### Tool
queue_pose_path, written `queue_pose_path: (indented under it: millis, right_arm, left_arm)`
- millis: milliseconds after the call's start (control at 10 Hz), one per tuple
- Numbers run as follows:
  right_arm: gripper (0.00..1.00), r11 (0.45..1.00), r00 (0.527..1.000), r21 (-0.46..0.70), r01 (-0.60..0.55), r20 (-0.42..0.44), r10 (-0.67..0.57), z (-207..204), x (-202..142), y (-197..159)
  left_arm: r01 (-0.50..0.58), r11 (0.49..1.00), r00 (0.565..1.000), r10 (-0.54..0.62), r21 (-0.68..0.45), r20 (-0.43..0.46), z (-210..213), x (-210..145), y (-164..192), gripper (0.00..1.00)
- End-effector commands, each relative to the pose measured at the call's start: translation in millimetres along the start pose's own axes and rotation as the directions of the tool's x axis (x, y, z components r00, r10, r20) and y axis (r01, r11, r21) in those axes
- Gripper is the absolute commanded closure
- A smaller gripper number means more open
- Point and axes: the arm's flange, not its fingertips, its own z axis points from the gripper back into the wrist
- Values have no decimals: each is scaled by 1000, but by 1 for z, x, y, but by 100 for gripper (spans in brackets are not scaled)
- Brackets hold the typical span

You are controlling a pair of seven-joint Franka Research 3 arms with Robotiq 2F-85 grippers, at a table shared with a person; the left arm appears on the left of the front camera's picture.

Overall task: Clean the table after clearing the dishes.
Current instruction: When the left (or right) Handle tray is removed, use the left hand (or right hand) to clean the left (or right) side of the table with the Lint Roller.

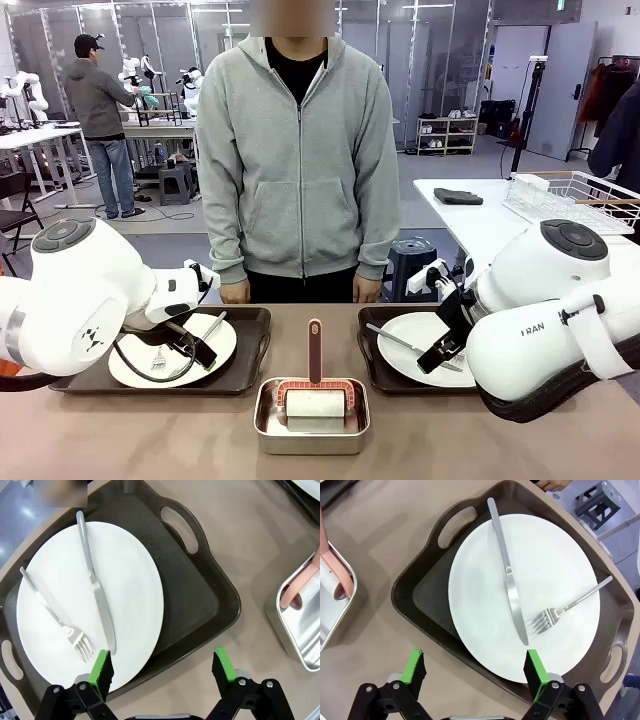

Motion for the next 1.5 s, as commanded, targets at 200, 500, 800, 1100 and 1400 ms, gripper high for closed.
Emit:
queue_pose_path:
  millis: [200, 500, 800, 1100, 1400]
  right_arm:
    - [0, 1000, 1000, 0, 0, 0, 0, 0, 0, 0]
    - [0, 1000, 1000, 0, 0, 0, 0, 0, 0, 0]
    - [0, 1000, 1000, 0, 0, 0, 0, 0, 0, 0]
    - [0, 998, 1000, 56, 18, 9, -18, 8, 12, -11]
    - [0, 937, 994, 334, 104, -20, -104, 28, 50, -46]
  left_arm:
    - [0, 1000, 1000, 0, 0, 0, 0, 0, 0, 0]
    - [0, 1000, 1000, 0, 0, 0, 0, 0, 0, 0]
    - [0, 1000, 1000, 0, 0, 0, 0, 0, 0, 0]
    - [23, 999, 1000, -23, -44, -9, 8, 13, 6, 0]
    - [-59, 940, 995, 28, -337, -95, 35, 34, 35, 0]
